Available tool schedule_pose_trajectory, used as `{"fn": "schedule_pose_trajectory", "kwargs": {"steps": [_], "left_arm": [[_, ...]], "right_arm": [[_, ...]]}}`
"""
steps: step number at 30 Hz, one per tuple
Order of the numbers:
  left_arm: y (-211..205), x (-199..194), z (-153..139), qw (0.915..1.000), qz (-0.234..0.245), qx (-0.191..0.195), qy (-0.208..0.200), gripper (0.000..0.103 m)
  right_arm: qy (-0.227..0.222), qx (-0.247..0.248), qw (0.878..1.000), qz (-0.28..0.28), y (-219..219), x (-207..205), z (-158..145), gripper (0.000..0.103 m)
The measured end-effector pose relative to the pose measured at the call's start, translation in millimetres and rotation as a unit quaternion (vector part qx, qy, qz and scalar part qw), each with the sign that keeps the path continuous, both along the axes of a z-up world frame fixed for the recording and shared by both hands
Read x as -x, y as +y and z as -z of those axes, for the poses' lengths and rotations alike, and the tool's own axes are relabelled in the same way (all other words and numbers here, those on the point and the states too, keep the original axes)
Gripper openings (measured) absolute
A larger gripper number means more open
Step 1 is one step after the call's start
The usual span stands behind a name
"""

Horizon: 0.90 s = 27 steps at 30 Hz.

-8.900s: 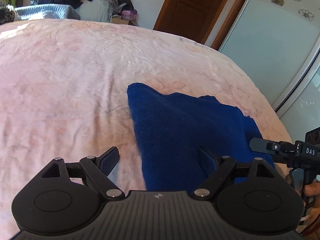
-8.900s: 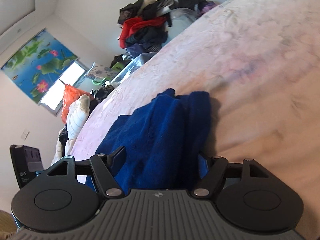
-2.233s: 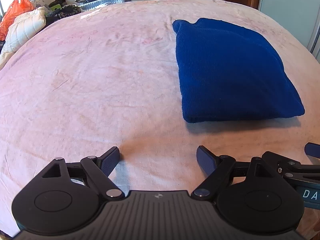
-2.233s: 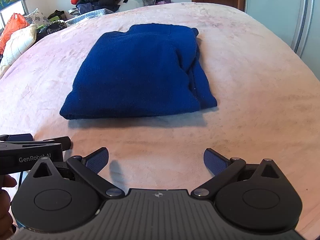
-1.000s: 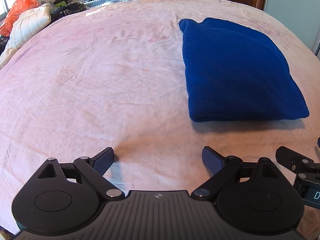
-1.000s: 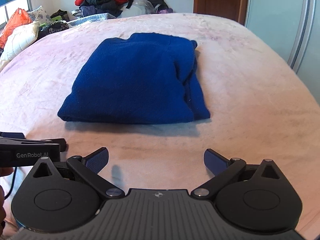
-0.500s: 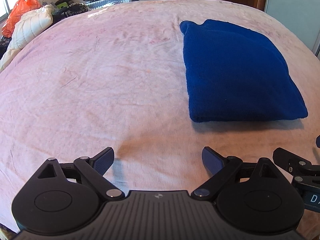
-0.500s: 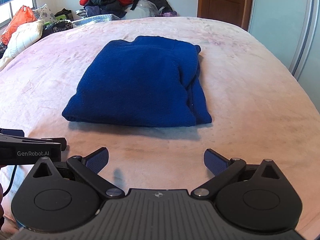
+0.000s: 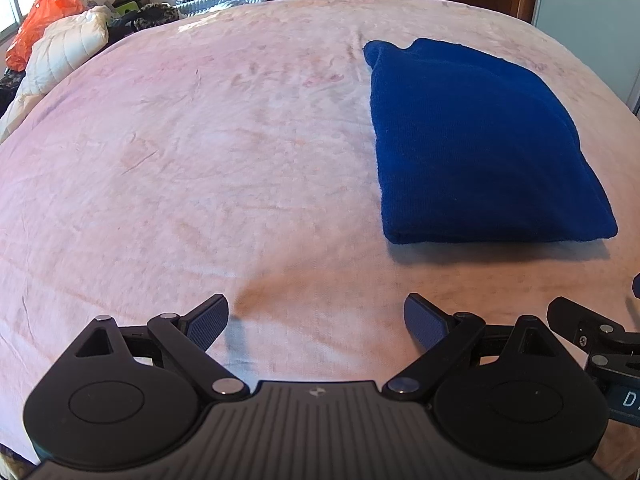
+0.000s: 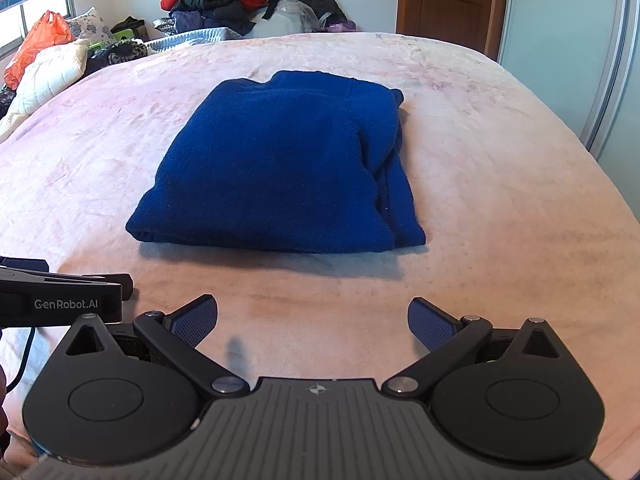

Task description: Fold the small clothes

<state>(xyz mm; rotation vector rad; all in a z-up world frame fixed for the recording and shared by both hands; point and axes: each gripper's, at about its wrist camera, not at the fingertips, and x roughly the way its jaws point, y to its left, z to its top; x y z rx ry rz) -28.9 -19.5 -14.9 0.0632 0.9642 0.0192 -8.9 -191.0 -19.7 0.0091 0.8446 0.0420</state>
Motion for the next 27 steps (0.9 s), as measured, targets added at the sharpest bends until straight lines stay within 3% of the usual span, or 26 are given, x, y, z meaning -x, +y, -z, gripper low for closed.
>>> {"fn": "schedule_pose_trajectory", "kwargs": {"steps": [27], "left_arm": [[0.3, -0.7, 0.3, 1.0, 0.0, 0.0, 0.003, 0.095]], "right_arm": [[0.005, -0.004, 1.0, -0.003, 1.7, 0.4, 1.2, 0.102]]}}
